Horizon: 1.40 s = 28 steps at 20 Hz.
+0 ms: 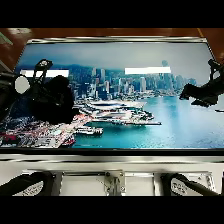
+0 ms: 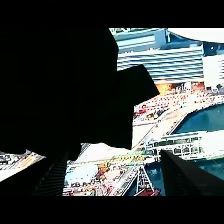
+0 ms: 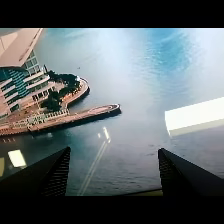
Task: Fold the shirts.
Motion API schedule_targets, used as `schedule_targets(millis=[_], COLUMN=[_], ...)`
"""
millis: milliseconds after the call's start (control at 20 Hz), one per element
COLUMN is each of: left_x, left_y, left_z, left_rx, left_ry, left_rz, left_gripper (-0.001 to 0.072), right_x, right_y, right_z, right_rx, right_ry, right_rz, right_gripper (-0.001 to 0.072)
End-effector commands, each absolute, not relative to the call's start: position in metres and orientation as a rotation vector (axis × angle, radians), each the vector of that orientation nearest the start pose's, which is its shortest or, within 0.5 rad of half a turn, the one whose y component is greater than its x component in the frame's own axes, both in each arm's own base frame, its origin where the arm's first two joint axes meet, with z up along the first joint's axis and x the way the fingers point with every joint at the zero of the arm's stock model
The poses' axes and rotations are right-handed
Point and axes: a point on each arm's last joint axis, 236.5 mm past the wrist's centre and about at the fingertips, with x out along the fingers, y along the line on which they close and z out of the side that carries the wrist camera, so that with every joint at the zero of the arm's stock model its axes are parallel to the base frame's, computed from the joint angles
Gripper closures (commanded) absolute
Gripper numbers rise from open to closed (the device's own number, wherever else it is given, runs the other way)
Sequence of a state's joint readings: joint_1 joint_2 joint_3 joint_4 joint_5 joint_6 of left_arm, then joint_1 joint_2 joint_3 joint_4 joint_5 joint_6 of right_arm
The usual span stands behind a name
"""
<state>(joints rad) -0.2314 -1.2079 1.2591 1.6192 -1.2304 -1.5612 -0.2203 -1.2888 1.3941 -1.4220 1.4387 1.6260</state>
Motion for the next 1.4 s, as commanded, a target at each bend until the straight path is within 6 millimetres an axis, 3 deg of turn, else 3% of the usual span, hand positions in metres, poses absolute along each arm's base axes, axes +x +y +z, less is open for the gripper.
schedule_targets(millis=[0, 900, 1050, 1200, 1250, 1350], left_x=[0.379, 0.379, 0.389, 0.387, 0.388, 0.413], left_y=[-0.078, -0.080, -0.083, -0.084, -0.080, -0.059], left_z=[0.066, 0.066, 0.070, 0.057, 0.054, 0.050], left_rx=[0.186, 0.178, 0.160, 0.146, 0.168, 0.140], left_ry=[1.168, 1.167, 1.122, 1.165, 1.172, 1.121], left_rz=[-0.179, -0.183, -0.182, -0.172, -0.167, -0.071], left_gripper=[0.0054, 0.0054, 0.0054, 0.0052, 0.0058, 0.0050], right_x=[0.371, 0.373, 0.374, 0.374, 0.375, 0.375], right_y=[-0.048, -0.041, -0.042, -0.042, -0.042, -0.042], right_z=[0.072, 0.073, 0.073, 0.073, 0.073, 0.073], right_rx=[0.308, 0.331, 0.330, 0.325, 0.323, 0.322], right_ry=[1.310, 1.303, 1.297, 1.299, 1.295, 1.294], right_rz=[-0.112, -0.089, -0.092, -0.088, -0.087, -0.086], right_gripper=[0.0036, 0.0035, 0.0035, 0.0035, 0.0036, 0.0036])
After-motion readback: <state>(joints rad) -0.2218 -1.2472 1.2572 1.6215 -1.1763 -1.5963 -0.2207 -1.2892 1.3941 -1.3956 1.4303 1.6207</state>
